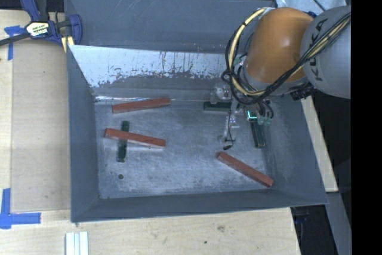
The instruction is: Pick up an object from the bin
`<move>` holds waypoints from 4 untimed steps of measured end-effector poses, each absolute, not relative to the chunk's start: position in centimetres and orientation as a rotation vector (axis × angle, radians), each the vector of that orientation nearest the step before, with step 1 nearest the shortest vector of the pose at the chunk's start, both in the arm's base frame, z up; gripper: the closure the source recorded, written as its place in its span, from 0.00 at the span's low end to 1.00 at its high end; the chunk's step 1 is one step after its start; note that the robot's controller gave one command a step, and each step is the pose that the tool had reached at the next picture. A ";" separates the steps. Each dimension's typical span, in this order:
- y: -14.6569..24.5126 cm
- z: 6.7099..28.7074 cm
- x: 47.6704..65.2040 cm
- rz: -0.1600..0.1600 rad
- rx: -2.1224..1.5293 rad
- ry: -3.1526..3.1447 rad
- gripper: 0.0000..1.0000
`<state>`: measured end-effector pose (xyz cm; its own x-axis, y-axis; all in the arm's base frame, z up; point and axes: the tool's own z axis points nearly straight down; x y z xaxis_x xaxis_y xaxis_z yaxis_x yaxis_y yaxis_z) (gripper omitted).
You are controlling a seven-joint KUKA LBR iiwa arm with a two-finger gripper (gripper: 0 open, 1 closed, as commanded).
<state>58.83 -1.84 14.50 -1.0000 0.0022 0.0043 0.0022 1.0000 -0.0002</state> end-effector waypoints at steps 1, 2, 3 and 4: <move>-5.3 7.1 61.4 0.000 -0.135 -3.144 0.00; -7.5 7.0 62.3 -0.003 -0.592 -3.077 0.00; -7.7 7.3 62.7 -0.001 -0.598 -3.094 1.00; -7.6 7.0 62.3 0.000 -0.593 -3.077 0.00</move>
Offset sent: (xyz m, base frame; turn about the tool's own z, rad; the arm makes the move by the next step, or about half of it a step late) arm 0.0239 -0.0339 -0.0750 0.0840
